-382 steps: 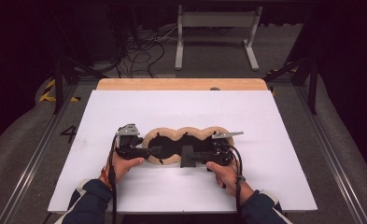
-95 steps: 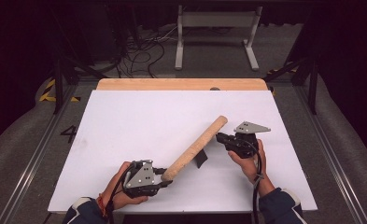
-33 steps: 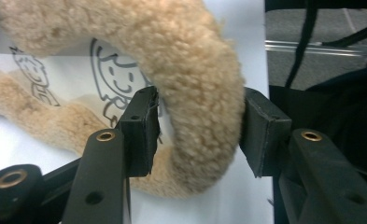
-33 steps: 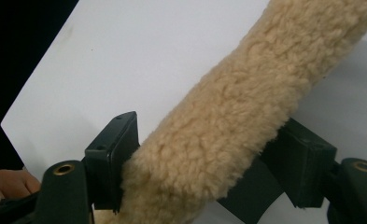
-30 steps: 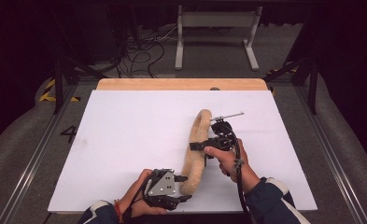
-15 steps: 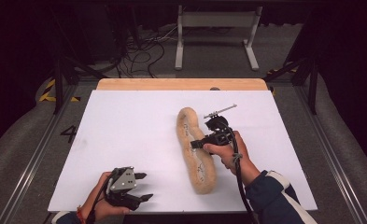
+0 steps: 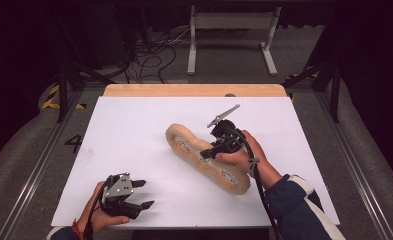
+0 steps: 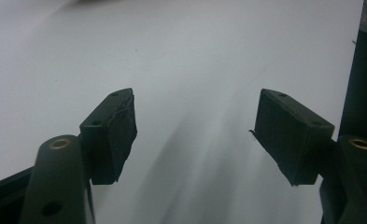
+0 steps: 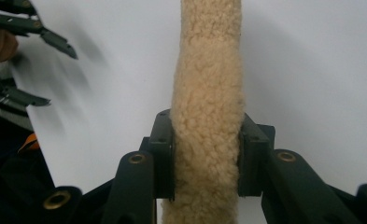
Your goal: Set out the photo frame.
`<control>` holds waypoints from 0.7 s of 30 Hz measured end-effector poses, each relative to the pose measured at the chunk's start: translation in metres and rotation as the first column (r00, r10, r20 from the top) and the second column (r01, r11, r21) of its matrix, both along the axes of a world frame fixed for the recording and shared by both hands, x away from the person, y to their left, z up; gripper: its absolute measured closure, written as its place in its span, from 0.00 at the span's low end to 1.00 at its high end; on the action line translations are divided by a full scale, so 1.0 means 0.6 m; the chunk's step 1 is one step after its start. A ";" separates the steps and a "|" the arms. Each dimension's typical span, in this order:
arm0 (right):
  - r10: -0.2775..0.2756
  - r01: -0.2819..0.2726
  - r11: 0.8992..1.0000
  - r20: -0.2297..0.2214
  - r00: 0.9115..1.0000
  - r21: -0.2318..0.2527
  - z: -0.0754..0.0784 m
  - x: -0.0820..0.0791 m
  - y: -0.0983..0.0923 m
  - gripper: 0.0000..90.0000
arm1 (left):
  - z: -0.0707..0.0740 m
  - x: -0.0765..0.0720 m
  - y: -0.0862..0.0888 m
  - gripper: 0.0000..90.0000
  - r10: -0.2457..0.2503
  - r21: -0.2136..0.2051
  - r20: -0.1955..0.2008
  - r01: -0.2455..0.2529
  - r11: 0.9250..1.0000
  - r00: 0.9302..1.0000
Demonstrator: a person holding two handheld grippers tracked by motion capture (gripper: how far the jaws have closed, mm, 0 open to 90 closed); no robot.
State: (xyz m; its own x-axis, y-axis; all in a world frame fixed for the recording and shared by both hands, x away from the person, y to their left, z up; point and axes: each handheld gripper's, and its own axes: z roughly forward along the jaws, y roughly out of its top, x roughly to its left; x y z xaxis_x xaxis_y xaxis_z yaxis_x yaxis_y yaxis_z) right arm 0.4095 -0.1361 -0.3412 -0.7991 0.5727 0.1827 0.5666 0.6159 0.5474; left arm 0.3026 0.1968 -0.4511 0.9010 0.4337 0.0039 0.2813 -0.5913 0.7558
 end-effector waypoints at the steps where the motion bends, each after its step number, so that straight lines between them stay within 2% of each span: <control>1: 0.020 -0.020 1.000 0.001 1.000 0.004 0.001 -0.001 0.001 0.73 | 0.000 0.000 0.000 0.33 0.000 0.000 0.000 0.000 1.000 1.000; 4: 0.084 -0.084 0.996 -0.002 0.996 0.009 0.000 -0.006 0.005 0.73 | 0.001 0.001 0.000 0.33 0.005 -0.008 -0.002 -0.005 1.000 1.000; 7: 0.144 -0.144 0.990 -0.003 0.990 -0.004 -0.003 -0.013 0.012 0.73 | 0.001 0.001 0.000 0.33 0.007 -0.010 0.000 -0.007 1.000 1.000; 8: 0.144 -0.144 0.990 -0.003 0.990 -0.004 -0.003 -0.013 0.012 0.73 | 0.001 0.001 0.000 0.33 0.007 -0.010 0.000 -0.007 1.000 1.000; 14: 0.244 -0.245 0.969 -0.016 0.970 -0.032 -0.008 -0.020 0.026 0.73 | 0.003 0.004 -0.001 0.32 0.014 -0.014 0.005 -0.014 1.000 1.000; 16: 0.264 -0.264 0.963 -0.017 0.964 -0.050 -0.013 -0.020 0.030 0.73 | 0.002 0.011 -0.003 0.31 0.052 -0.013 0.008 -0.052 0.999 0.999; 18: 0.270 -0.270 0.961 -0.010 0.963 -0.056 -0.013 -0.019 0.030 0.72 | 0.001 0.023 -0.006 0.31 0.097 -0.035 0.001 -0.097 0.995 0.995; 21: 0.273 -0.272 0.960 0.001 0.962 -0.057 -0.014 -0.019 0.028 0.71 | 0.006 0.043 -0.010 0.29 0.110 -0.068 -0.001 -0.110 0.992 0.994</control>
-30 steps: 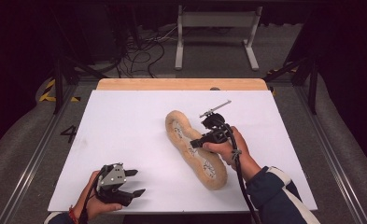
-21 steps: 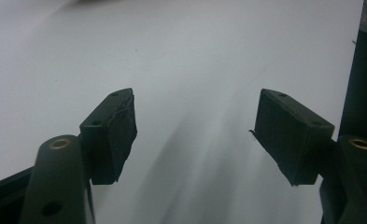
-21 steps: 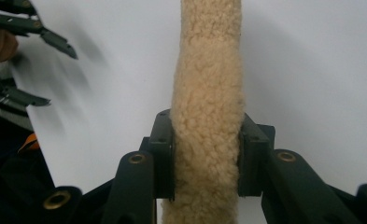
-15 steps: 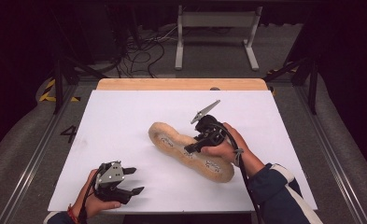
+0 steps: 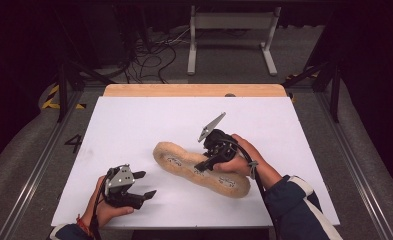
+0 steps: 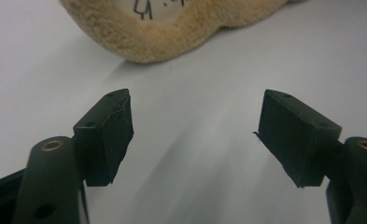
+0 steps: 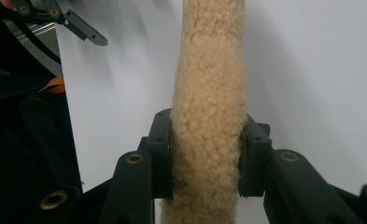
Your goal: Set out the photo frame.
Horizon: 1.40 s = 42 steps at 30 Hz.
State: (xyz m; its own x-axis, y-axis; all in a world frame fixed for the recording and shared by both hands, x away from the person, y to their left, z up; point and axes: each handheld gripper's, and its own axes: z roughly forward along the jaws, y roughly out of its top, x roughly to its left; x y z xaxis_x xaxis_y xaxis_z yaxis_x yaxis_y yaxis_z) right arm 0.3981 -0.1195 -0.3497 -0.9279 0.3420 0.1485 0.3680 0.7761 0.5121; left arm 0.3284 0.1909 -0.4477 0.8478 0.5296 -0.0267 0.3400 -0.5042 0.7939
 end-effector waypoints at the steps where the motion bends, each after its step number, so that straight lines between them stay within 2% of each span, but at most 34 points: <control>1: 0.003 -0.003 1.000 0.004 1.000 0.004 -0.001 0.000 -0.002 0.70 | 0.001 0.004 -0.002 0.29 0.003 -0.004 -0.002 -0.003 1.000 1.000; 4: -0.031 0.030 0.999 0.028 0.999 0.015 -0.001 0.001 -0.008 0.62 | 0.005 0.025 -0.008 0.25 0.013 -0.015 0.009 -0.013 1.000 1.000; 7: -0.071 0.069 0.997 0.060 0.996 0.036 -0.001 0.003 -0.020 0.57 | 0.009 0.047 -0.012 0.20 0.020 -0.031 0.017 -0.020 0.999 1.000; 8: -0.080 0.078 0.996 0.063 0.995 0.039 -0.002 0.003 -0.024 0.57 | 0.009 0.055 -0.014 0.19 0.021 -0.052 0.014 -0.021 0.998 1.000; 11: -0.060 0.055 0.994 0.048 0.997 0.091 -0.005 -0.003 -0.036 0.59 | 0.008 0.074 -0.022 0.18 0.024 -0.055 0.009 -0.024 0.998 1.000; 13: -0.073 0.067 0.994 0.066 0.995 0.085 -0.006 -0.008 -0.038 0.54 | 0.006 0.086 -0.030 0.18 0.023 -0.061 -0.003 -0.023 0.998 1.000; 15: -0.098 0.091 0.993 0.094 0.991 0.077 -0.005 -0.012 -0.040 0.50 | 0.005 0.095 -0.038 0.17 0.023 -0.049 0.000 -0.023 0.999 1.000; 18: -0.191 0.177 0.978 0.142 0.971 0.110 0.002 -0.022 -0.057 0.46 | 0.005 0.105 -0.048 0.17 0.020 -0.040 0.001 -0.019 0.999 1.000; 19: -0.191 0.177 0.978 0.142 0.971 0.110 0.002 -0.022 -0.057 0.46 | 0.005 0.105 -0.048 0.17 0.020 -0.040 0.001 -0.019 0.999 1.000; 21: -0.253 0.230 0.964 0.191 0.948 0.134 0.004 -0.037 -0.075 0.45 | 0.005 0.111 -0.053 0.18 0.020 -0.046 -0.005 -0.020 0.999 1.000; 24: -0.295 0.257 0.950 0.243 0.924 0.178 0.001 -0.066 -0.101 0.44 | 0.006 0.117 -0.057 0.20 0.027 -0.051 0.003 -0.027 0.998 1.000; 25: -0.304 0.261 0.946 0.248 0.920 0.192 0.000 -0.073 -0.107 0.43 | 0.006 0.118 -0.058 0.21 0.030 -0.058 0.001 -0.030 0.998 1.000; 26: -0.304 0.261 0.946 0.248 0.920 0.192 0.000 -0.073 -0.107 0.43 | 0.006 0.118 -0.058 0.22 0.030 -0.058 0.001 -0.030 0.998 1.000; 27: -0.322 0.270 0.938 0.259 0.911 0.215 -0.002 -0.084 -0.118 0.41 | 0.006 0.118 -0.059 0.22 0.034 -0.065 0.003 -0.033 0.997 0.999; 28: -0.356 0.294 0.924 0.266 0.896 0.244 -0.009 -0.100 -0.138 0.41 | 0.006 0.120 -0.059 0.23 0.029 -0.065 0.010 -0.028 0.997 1.000; 29: -0.356 0.294 0.924 0.266 0.896 0.244 -0.009 -0.100 -0.138 0.41 | 0.007 0.120 -0.058 0.23 0.030 -0.064 0.010 -0.030 0.998 0.999; 32: -0.404 0.331 0.901 0.261 0.877 0.281 -0.025 -0.119 -0.166 0.40 | 0.007 0.121 -0.056 0.28 0.042 -0.069 0.009 -0.042 0.997 0.999; 34: -0.432 0.353 0.882 0.236 0.870 0.312 -0.035 -0.127 -0.184 0.40 | 0.007 0.122 -0.054 0.32 0.046 -0.070 0.016 -0.044 0.997 0.999; 36: -0.463 0.384 0.866 0.221 0.858 0.321 -0.050 -0.137 -0.199 0.40 | 0.006 0.123 -0.054 0.36 0.036 -0.082 0.011 -0.035 0.996 0.999; 37: -0.465 0.389 0.865 0.219 0.858 0.317 -0.056 -0.142 -0.204 0.41 | 0.006 0.124 -0.053 0.38 0.034 -0.080 0.013 -0.032 0.996 0.999; 39: -0.481 0.407 0.859 0.219 0.849 0.310 -0.069 -0.150 -0.212 0.43 | 0.005 0.125 -0.050 0.41 0.037 -0.089 0.010 -0.036 0.995 0.999; 41: -0.492 0.421 0.847 0.178 0.852 0.326 -0.082 -0.155 -0.220 0.48 | 0.004 0.128 -0.045 0.47 0.049 -0.096 0.008 -0.048 0.994 0.999; 42: -0.501 0.433 0.840 0.159 0.851 0.328 -0.089 -0.158 -0.223 0.50 | 0.003 0.129 -0.044 0.50 0.045 -0.104 0.005 -0.044 0.994 0.999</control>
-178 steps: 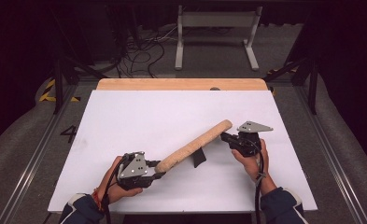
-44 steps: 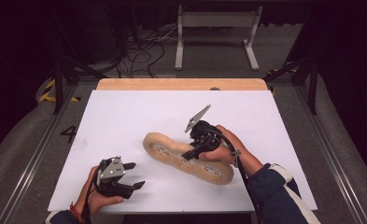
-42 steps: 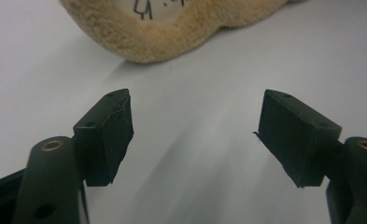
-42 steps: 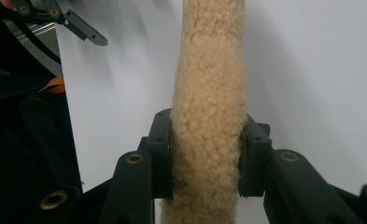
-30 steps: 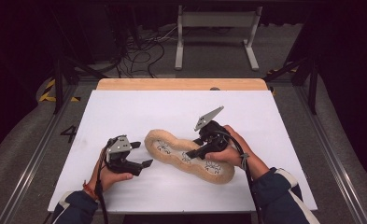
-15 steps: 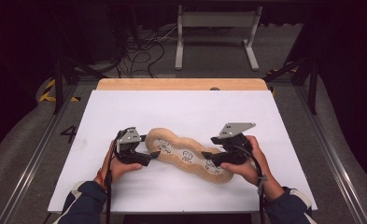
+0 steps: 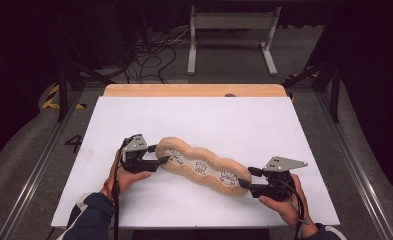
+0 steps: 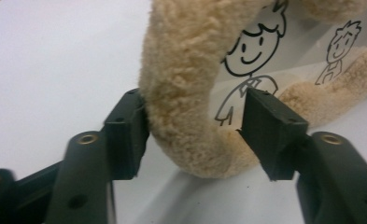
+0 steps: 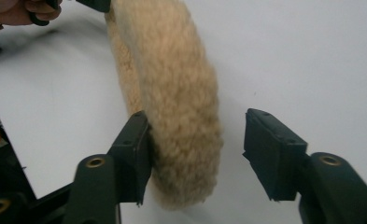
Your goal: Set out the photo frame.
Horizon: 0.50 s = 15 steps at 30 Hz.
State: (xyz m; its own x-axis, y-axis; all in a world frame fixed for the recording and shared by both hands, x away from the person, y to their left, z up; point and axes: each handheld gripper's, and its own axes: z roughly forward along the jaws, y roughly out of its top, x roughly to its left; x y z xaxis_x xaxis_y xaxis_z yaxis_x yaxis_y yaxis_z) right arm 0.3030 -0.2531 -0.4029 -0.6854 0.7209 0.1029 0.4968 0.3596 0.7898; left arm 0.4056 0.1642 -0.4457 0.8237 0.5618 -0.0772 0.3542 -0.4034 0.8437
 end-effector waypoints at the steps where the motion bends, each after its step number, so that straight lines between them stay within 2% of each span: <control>1: -0.003 0.003 1.000 0.005 1.000 -0.004 -0.003 -0.002 -0.001 0.51 | -0.001 0.000 0.000 0.53 0.004 0.003 0.001 -0.004 1.000 1.000; 3: -0.009 0.008 1.000 0.005 1.000 0.022 -0.006 -0.006 -0.002 0.56 | -0.002 0.000 -0.003 0.56 0.012 0.005 -0.007 -0.012 1.000 1.000; 5: -0.018 0.018 0.999 0.000 1.000 0.037 -0.011 -0.007 0.002 0.61 | -0.003 0.002 -0.005 0.58 0.010 0.019 0.002 -0.010 1.000 1.000; 10: -0.024 0.024 0.999 0.003 1.000 0.022 -0.018 -0.009 0.010 0.67 | -0.004 0.005 -0.003 0.64 0.006 0.046 0.013 -0.007 0.999 1.000; 11: -0.027 0.027 0.999 0.005 1.000 0.020 -0.019 -0.009 0.011 0.67 | -0.005 0.005 -0.004 0.64 0.006 0.037 0.008 -0.007 0.999 1.000; 15: -0.045 0.045 0.999 0.020 0.999 0.025 -0.022 -0.012 0.013 0.70 | -0.005 0.004 -0.005 0.64 0.012 0.047 0.014 -0.013 0.999 1.000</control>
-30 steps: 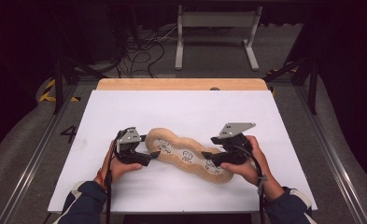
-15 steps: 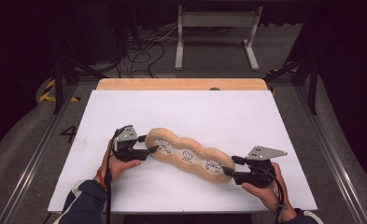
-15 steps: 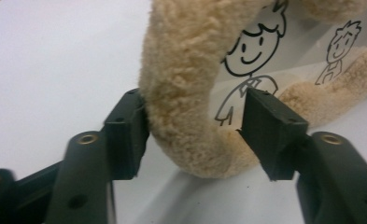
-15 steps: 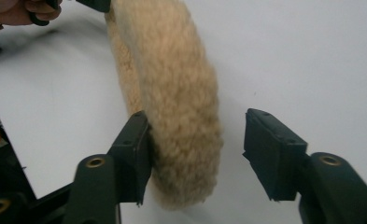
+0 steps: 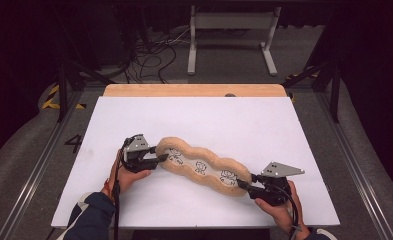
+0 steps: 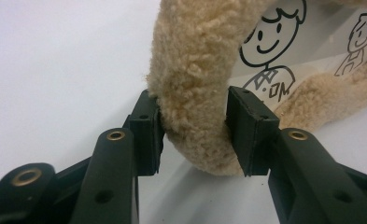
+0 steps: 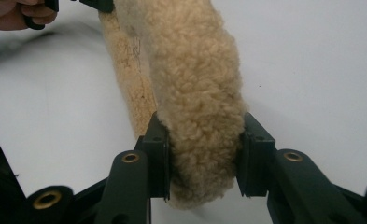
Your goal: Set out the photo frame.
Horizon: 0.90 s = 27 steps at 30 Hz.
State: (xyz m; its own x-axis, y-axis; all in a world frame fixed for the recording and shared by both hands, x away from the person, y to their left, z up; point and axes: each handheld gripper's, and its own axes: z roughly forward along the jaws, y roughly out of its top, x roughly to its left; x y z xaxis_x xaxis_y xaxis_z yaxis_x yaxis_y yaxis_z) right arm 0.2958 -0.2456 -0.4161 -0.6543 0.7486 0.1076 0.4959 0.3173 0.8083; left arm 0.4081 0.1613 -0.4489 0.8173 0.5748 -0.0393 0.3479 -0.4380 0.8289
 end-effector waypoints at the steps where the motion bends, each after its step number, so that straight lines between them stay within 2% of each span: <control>1: 0.000 0.000 1.000 0.000 1.000 0.000 0.000 0.000 0.000 0.70 | 0.000 0.000 0.000 0.64 0.000 0.000 0.000 0.000 1.000 1.000; 4: -0.007 0.007 1.000 0.022 1.000 -0.005 -0.001 0.001 0.000 0.71 | 0.000 -0.002 0.000 0.65 0.000 0.003 0.003 0.000 1.000 1.000; 13: -0.012 0.012 1.000 0.042 0.999 -0.012 -0.004 0.008 -0.003 0.71 | 0.003 -0.014 0.000 0.66 0.015 0.018 -0.001 -0.014 1.000 1.000; 27: -0.012 0.015 0.999 0.077 0.997 -0.033 -0.006 0.034 -0.007 0.72 | 0.003 -0.040 0.008 0.65 0.028 0.015 -0.005 -0.028 0.999 1.000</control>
